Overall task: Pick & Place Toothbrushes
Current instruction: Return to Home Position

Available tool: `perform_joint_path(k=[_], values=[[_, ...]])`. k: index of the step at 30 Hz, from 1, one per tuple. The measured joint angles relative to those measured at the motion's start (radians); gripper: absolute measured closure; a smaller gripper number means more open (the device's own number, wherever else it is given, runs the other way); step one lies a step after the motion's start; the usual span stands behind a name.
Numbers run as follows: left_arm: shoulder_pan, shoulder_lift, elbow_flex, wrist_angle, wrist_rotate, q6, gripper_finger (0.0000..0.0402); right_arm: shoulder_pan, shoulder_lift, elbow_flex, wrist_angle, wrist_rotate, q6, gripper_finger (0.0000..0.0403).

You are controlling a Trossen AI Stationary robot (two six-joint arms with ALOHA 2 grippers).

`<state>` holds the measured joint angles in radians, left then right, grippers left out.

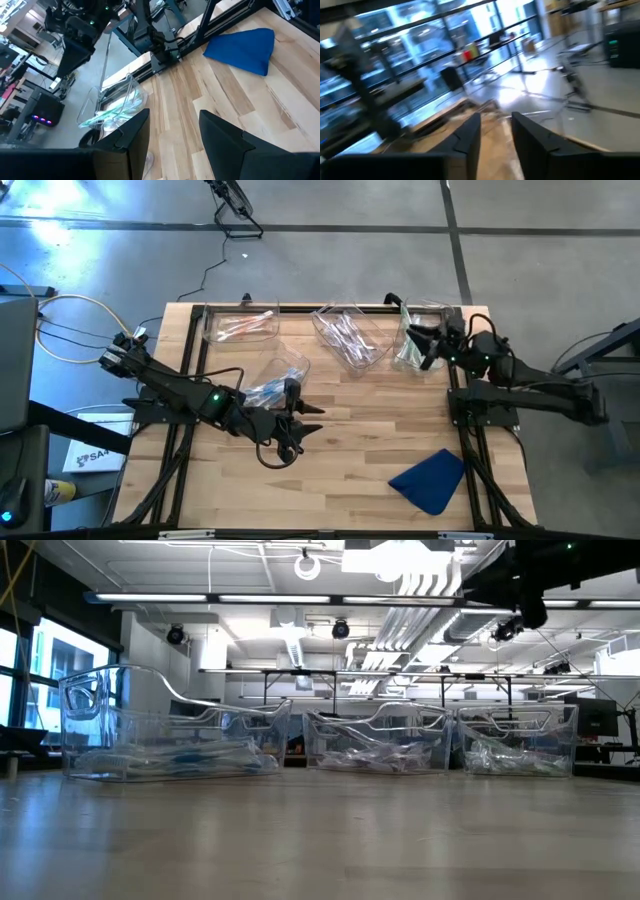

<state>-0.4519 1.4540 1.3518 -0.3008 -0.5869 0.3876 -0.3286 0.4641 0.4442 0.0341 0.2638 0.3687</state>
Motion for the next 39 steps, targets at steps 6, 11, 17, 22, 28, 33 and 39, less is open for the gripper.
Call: perform_joint_path(k=[6,11,17,22,28,33,39], values=[[0.000,0.000,0.000,0.003,0.000,0.001,0.0236,0.024,0.023,0.000,0.000,-0.121,-0.018,0.0372],[0.000,0.000,0.001,0.015,0.000,0.001,0.0236,0.041,0.022,0.000,0.001,-0.171,-0.025,0.0396],[0.000,0.000,0.002,0.015,0.001,0.053,0.0236,0.069,0.022,0.000,0.005,-0.196,-0.024,0.0396],[0.001,0.000,0.002,0.032,0.000,0.063,0.0236,0.103,0.036,0.000,0.035,-0.202,-0.023,0.0396],[0.001,0.006,0.002,0.144,0.000,0.140,0.0236,0.152,0.098,0.000,0.144,-0.279,-0.022,0.0396],[0.001,0.011,0.002,0.201,0.000,0.140,0.0236,0.200,0.153,0.000,0.222,-0.296,-0.024,0.0396],[0.001,0.021,0.000,0.197,-0.001,0.145,0.0236,0.255,0.211,0.000,0.279,-0.341,-0.026,0.0396]])
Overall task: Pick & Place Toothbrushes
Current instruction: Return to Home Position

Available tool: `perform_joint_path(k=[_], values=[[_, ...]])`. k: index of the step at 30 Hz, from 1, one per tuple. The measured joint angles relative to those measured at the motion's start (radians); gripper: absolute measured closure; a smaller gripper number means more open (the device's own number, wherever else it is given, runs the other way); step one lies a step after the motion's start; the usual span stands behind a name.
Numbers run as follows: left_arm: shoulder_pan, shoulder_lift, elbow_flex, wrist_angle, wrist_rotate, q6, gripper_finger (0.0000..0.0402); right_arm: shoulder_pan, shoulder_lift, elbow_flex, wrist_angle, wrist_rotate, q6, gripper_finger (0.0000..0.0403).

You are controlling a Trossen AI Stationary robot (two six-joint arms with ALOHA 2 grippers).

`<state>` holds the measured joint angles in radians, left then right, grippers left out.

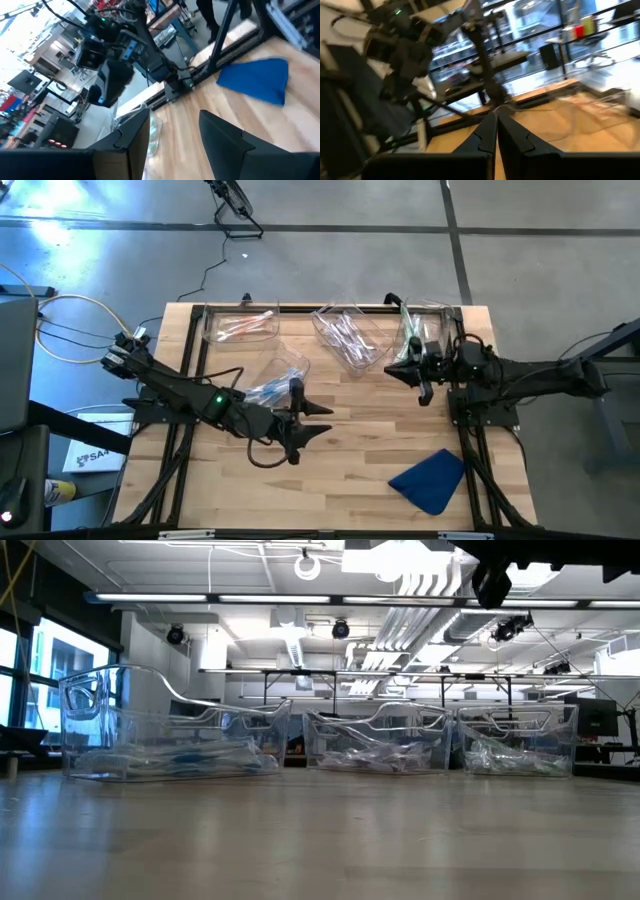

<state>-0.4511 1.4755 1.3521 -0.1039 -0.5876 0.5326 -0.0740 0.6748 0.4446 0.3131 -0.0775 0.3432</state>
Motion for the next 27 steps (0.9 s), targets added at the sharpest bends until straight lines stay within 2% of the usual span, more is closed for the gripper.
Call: perform_joint_path(k=[4,15,19,22,24,27], values=[[-0.001,0.013,0.000,-0.007,0.002,-0.012,0.0236,0.038,0.027,0.000,0.025,-0.035,-0.004,0.0396],[0.020,0.038,0.000,0.048,0.049,-0.025,0.0236,0.110,0.044,0.000,0.055,-0.026,-0.034,0.0396],[0.057,0.037,0.000,0.086,0.039,-0.078,0.0236,0.131,0.045,0.000,0.082,-0.023,-0.037,0.0396],[0.111,0.037,0.001,0.109,0.044,-0.100,0.0236,0.151,0.044,0.000,0.088,0.025,-0.058,0.0396],[0.160,0.037,0.003,0.101,0.116,-0.107,0.0236,0.167,0.045,0.000,0.087,0.066,-0.062,0.0397],[0.256,0.037,0.003,0.101,0.322,-0.142,0.0242,0.189,0.051,0.000,0.088,0.103,-0.062,0.0399]])
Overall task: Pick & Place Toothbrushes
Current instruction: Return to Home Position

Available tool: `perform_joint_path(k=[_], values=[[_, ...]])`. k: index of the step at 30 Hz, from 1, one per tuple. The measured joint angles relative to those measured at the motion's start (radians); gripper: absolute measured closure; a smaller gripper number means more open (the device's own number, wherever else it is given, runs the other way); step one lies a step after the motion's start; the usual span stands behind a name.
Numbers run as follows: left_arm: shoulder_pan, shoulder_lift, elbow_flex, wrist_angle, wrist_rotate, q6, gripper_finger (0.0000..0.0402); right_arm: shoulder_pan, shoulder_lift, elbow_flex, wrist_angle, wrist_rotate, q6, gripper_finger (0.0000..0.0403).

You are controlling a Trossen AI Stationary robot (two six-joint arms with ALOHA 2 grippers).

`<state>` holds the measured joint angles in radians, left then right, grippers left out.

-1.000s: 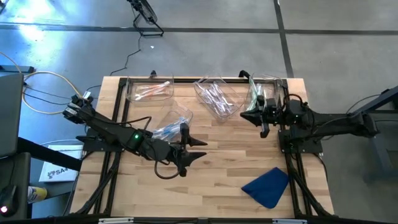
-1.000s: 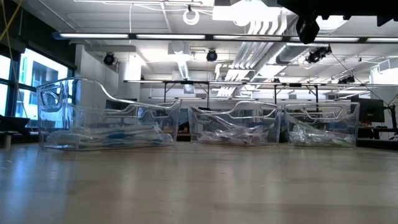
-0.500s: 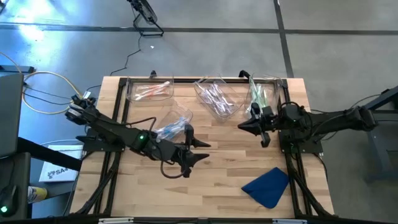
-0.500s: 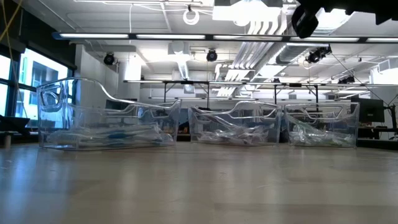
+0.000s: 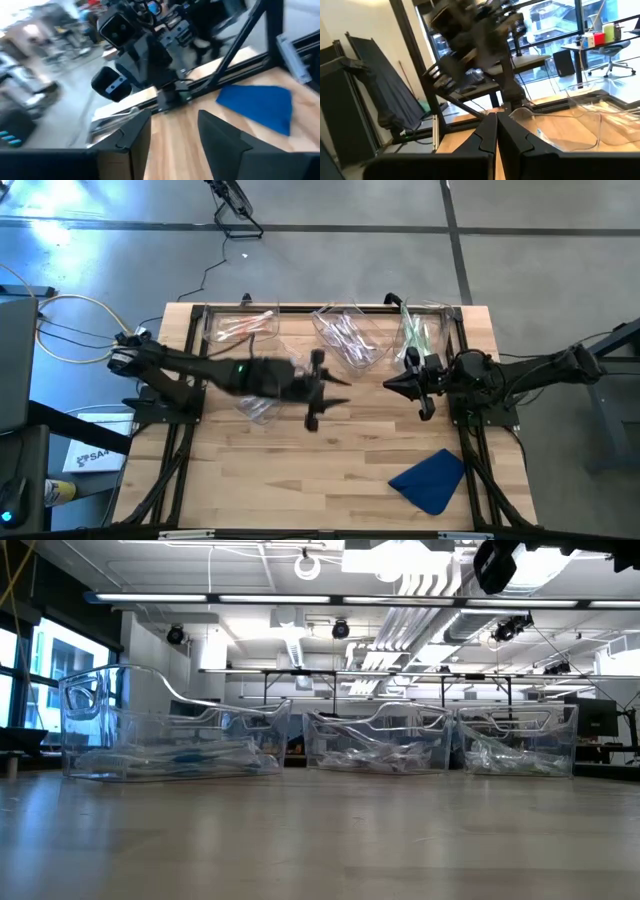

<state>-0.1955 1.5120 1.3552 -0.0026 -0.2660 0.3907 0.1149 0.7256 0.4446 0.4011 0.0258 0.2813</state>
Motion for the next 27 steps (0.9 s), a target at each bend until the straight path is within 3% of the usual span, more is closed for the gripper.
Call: perform_joint_path(k=[3,5,12,21,27], values=[[0.086,0.000,0.000,0.000,0.176,-0.031,0.0266,0.018,0.001,0.000,-0.001,0.003,0.000,0.0399],[0.124,0.000,0.000,0.003,0.239,-0.041,0.0291,0.029,0.000,0.000,0.000,0.003,-0.001,0.0399],[0.150,0.000,0.000,0.008,0.283,0.022,0.0394,0.051,0.000,0.000,-0.001,0.006,-0.024,0.0399],[0.150,-0.023,0.000,-0.039,0.291,0.042,0.0392,0.051,0.000,0.000,-0.001,0.104,-0.024,0.0399],[0.104,-0.141,-0.037,-0.080,0.250,0.179,0.0400,0.051,0.000,0.000,-0.002,0.048,-0.021,0.0399]])
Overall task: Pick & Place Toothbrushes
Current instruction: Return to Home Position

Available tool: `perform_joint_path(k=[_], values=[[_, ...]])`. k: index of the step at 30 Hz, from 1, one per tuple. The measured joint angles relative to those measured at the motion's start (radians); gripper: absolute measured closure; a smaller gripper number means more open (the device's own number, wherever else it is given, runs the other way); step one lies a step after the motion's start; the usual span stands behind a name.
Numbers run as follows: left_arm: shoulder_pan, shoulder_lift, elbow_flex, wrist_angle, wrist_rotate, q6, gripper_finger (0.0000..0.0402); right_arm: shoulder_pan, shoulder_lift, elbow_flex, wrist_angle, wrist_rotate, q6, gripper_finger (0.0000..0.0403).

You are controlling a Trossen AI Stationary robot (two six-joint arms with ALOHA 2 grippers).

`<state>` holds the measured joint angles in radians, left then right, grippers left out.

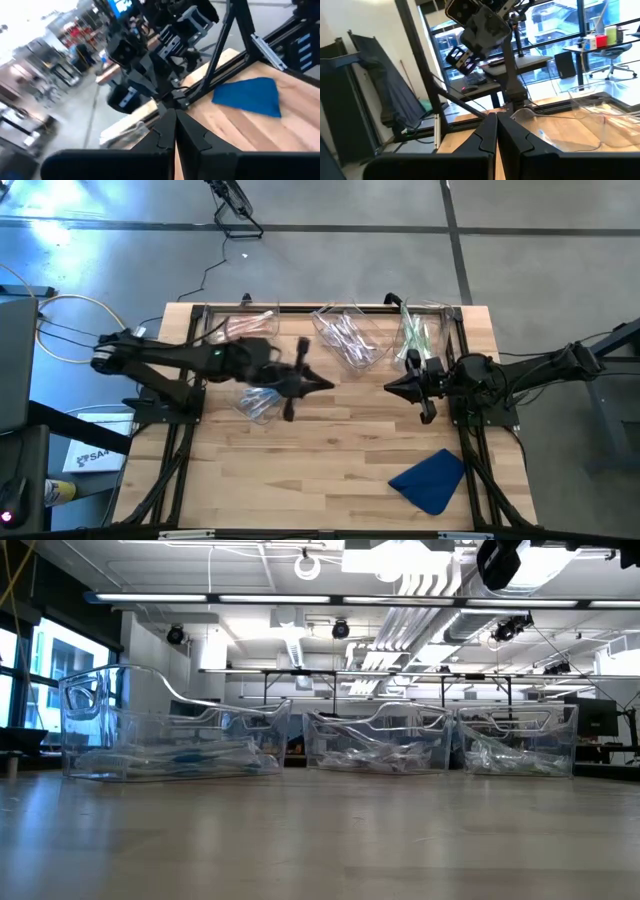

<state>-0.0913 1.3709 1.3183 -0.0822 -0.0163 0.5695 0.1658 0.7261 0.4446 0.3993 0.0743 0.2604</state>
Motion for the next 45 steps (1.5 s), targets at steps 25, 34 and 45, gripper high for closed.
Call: perform_joint_path(k=[25,34,45], values=[[-0.047,-0.788,-0.787,0.222,-0.111,0.082,0.0401,0.000,-0.001,0.000,-0.031,0.002,-0.003,0.0398],[-0.047,-0.992,-0.891,0.216,-0.151,0.107,0.0401,0.000,0.000,0.000,-0.047,0.002,-0.003,0.0398],[-0.047,-1.200,-1.000,0.143,-0.152,0.070,0.0401,0.000,0.000,0.000,-0.047,0.002,-0.004,0.0398]])
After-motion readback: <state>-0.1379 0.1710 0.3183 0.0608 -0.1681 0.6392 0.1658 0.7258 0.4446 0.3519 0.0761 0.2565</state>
